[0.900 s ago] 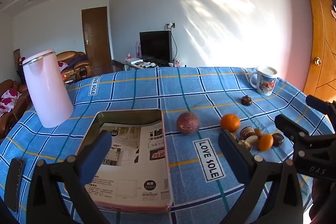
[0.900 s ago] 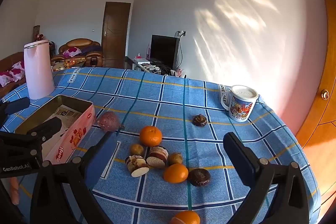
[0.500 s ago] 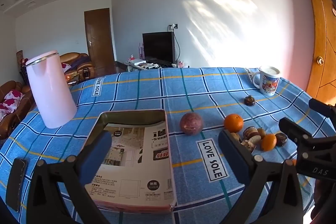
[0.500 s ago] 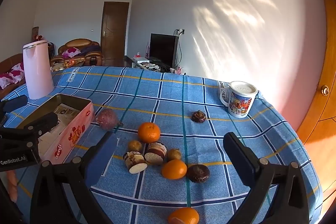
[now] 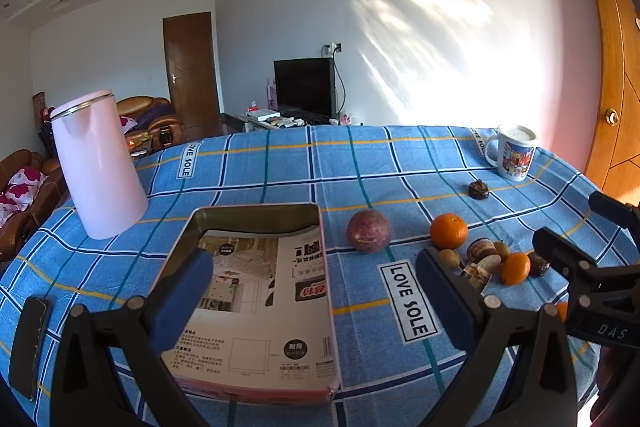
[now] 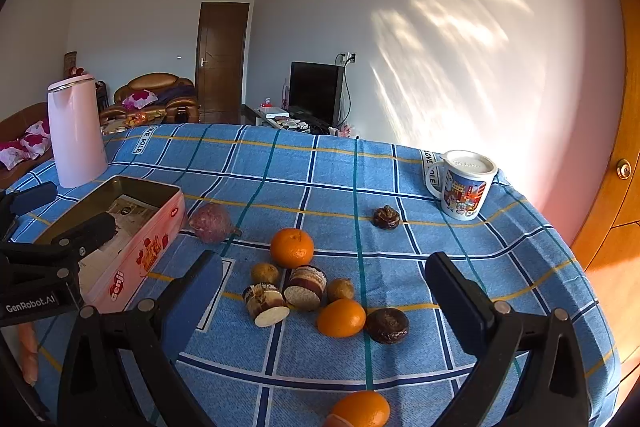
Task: Organize fruits
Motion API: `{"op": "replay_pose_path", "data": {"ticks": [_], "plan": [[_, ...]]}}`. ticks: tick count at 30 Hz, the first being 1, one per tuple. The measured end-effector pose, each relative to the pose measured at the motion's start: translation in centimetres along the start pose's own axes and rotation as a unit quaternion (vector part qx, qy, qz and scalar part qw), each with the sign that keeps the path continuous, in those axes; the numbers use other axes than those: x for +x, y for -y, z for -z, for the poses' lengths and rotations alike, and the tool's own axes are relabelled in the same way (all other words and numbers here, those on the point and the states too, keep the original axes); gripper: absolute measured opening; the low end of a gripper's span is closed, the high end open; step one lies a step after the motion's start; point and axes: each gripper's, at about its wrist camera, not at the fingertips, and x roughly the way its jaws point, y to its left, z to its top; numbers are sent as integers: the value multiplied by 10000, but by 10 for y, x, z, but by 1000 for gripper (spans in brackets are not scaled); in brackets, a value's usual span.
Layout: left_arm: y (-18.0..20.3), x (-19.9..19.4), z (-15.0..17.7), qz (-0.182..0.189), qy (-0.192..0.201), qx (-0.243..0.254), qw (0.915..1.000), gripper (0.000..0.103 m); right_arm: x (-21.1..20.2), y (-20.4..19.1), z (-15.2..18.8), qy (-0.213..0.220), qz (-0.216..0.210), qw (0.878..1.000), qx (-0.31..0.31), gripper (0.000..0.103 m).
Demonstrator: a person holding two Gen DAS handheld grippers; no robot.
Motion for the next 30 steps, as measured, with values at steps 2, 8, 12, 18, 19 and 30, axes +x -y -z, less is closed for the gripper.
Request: {"op": "replay_pose_path", "data": {"ticks": [2, 8, 12, 18, 19, 30], "plan": [[0, 0, 0, -7, -4, -5, 10000, 103, 0, 0, 0, 2, 1, 10000, 3, 102], [0, -1, -1, -9, -6, -7, 10000, 103, 0, 0, 0, -3, -8, 10000, 8, 102], [1, -1, -1, -9, -6, -4, 10000, 103, -1, 0, 1, -3, -14, 10000, 11, 102], [-1, -1, 0, -1, -3, -4, 10000, 103, 0, 1, 2, -15, -18, 10000, 37, 102], [0, -1, 0, -3, -6, -3, 10000, 103, 0, 1, 2, -20, -22, 10000, 40, 102], [0, -1, 1, 7, -4, -16, 10000, 103, 1, 2, 4, -38, -35, 10000, 48, 102]]}}
